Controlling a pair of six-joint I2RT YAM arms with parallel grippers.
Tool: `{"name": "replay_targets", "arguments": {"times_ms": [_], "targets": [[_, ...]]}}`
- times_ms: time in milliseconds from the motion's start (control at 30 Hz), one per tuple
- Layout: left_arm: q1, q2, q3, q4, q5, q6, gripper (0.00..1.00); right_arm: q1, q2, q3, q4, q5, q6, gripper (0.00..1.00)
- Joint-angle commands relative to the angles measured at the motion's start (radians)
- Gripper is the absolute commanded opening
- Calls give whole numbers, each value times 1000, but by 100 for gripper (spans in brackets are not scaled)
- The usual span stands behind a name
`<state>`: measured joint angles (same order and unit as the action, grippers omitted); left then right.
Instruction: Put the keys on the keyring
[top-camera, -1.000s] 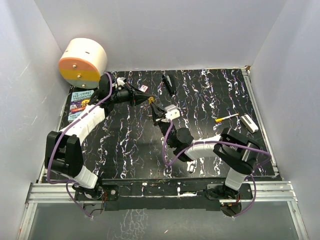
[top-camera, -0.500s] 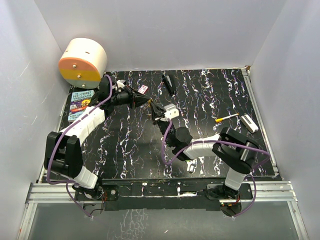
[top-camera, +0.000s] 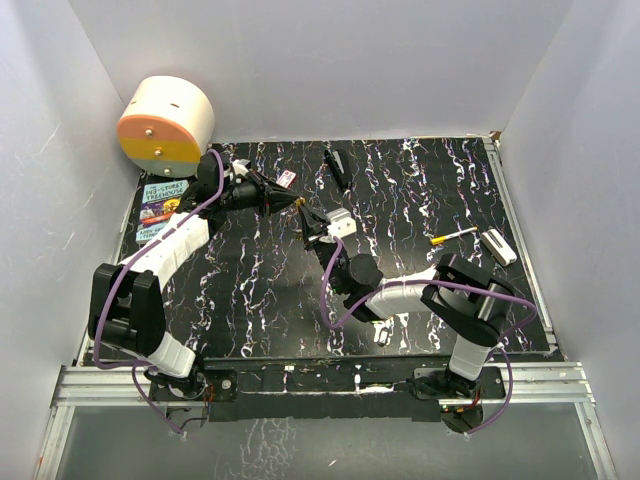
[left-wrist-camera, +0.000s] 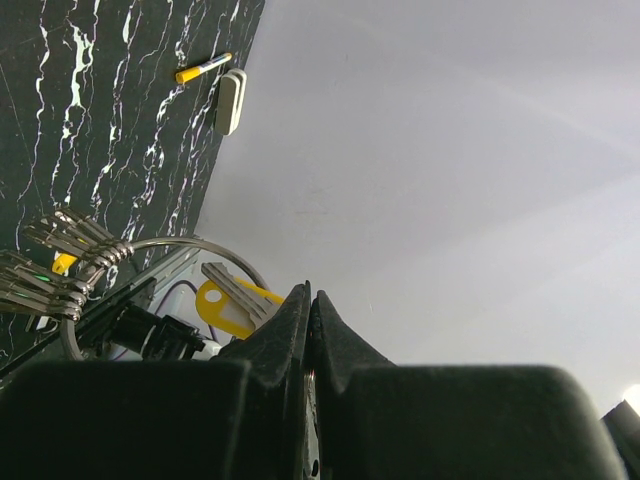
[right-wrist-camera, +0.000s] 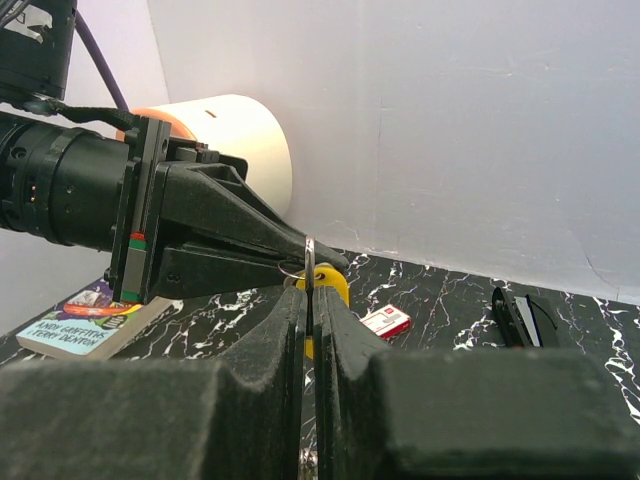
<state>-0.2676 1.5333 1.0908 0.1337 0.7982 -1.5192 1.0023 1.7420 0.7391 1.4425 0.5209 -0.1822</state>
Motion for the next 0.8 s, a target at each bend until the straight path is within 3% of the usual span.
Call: {"name": "replay_targets", "arguments": {"times_ms": [0,767], "targets": [[1,-48,21,15,9,-30,0,7,-4,36,328,-14,26,8],[2,-46,35,23,12,-42,0,14,-5,35,341,-7,26,8]]}}
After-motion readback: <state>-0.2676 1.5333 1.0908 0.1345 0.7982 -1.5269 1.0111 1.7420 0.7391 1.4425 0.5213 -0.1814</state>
